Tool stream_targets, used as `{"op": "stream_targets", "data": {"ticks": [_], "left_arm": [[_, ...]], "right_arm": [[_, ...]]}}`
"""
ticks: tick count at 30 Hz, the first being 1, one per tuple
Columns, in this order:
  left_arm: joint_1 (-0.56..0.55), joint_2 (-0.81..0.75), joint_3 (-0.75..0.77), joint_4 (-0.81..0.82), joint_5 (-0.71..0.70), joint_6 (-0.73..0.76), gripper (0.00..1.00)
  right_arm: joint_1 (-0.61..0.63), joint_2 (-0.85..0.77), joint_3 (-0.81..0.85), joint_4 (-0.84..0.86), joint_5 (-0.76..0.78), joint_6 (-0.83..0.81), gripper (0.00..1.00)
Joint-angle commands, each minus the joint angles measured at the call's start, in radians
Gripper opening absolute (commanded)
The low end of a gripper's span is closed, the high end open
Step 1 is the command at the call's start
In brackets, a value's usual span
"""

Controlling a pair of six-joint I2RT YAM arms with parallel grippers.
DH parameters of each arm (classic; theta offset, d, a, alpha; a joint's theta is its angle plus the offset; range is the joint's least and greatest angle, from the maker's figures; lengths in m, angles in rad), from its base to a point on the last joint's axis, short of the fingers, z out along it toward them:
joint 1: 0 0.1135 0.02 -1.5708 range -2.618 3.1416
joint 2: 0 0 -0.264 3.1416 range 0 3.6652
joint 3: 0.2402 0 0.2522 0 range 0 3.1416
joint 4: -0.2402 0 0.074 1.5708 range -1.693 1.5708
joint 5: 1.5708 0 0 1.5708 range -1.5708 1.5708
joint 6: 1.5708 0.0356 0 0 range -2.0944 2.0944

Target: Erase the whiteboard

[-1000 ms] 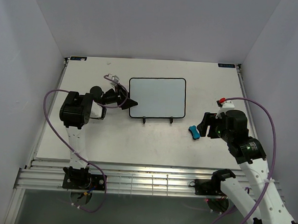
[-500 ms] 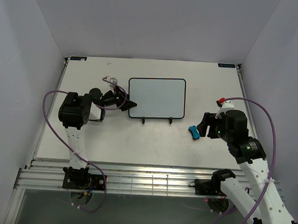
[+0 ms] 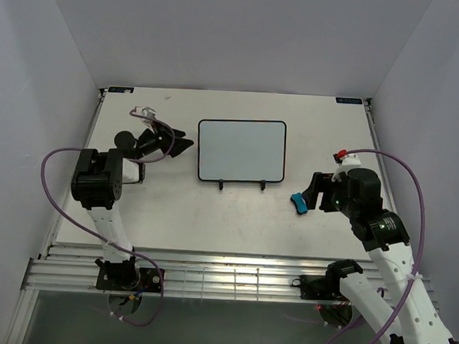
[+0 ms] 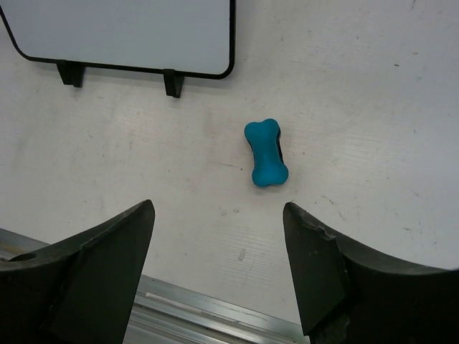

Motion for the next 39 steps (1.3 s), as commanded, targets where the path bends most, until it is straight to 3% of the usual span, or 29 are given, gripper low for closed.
{"op": "stream_targets", "data": {"ticks": [1,5,6,8,9,11,12,14,18,20,22,24,27,30,35,39], "left_arm": [[0.046,-0.091,-0.024,0.235,-0.115,-0.13,0.98],[0.09,-0.332,-0.123,-0.026,-0.374,-0.142,0.98],[0.089,-0.386,-0.132,-0.254,-0.453,-0.082,0.98],[0.091,-0.491,-0.121,-0.502,-0.534,-0.055,0.98],[0.091,-0.578,-0.115,-0.729,-0.574,-0.05,0.98],[0.089,-0.654,-0.086,-0.931,-0.655,-0.04,0.98],[0.089,-0.687,-0.087,-1.074,-0.671,-0.066,0.98],[0.091,-0.782,-0.13,-1.163,-0.677,-0.108,0.98],[0.097,-0.869,-0.123,-1.52,-0.693,-0.085,0.98],[0.1,-0.887,-0.083,-1.625,-0.6,-0.003,0.98],[0.1,-0.887,-0.065,-1.697,-0.386,0.048,0.98],[0.1,-0.879,-0.06,-1.78,-0.338,0.106,0.98],[0.1,-0.913,-0.055,-1.869,-0.419,0.171,0.98],[0.1,-1.012,-0.078,-1.894,-0.6,0.196,0.98],[0.1,-1.086,-0.106,-1.845,-0.558,0.187,0.98],[0.088,-1.06,-0.107,-1.845,-0.524,0.193,0.98]], "right_arm": [[0.0,-0.002,0.0,0.059,0.012,0.004,0.78],[0.0,0.018,-0.02,0.079,0.004,0.022,0.78],[0.0,0.027,-0.032,0.085,-0.002,0.028,0.78],[0.0,0.036,-0.041,0.096,-0.005,0.036,0.78],[0.0,0.041,-0.048,0.109,-0.008,0.037,0.78],[0.0,0.056,-0.068,0.125,-0.007,0.048,0.78],[0.0,0.059,-0.074,0.141,0.005,0.056,0.78],[0.0,0.076,-0.086,0.145,0.062,0.086,0.78],[-0.001,0.137,-0.115,0.148,0.151,0.085,0.79],[-0.001,0.188,-0.126,0.163,0.18,0.064,0.79],[-0.001,0.275,-0.12,0.181,0.191,0.044,0.78],[-0.001,0.402,-0.088,0.177,0.139,0.011,0.76],[-0.001,0.522,-0.02,0.181,0.11,-0.035,0.71],[-0.001,0.677,0.017,0.18,0.07,-0.082,0.68],[0.008,0.756,0.04,0.21,0.082,-0.09,0.58],[0.011,0.805,0.057,0.234,0.085,-0.096,0.57]]}}
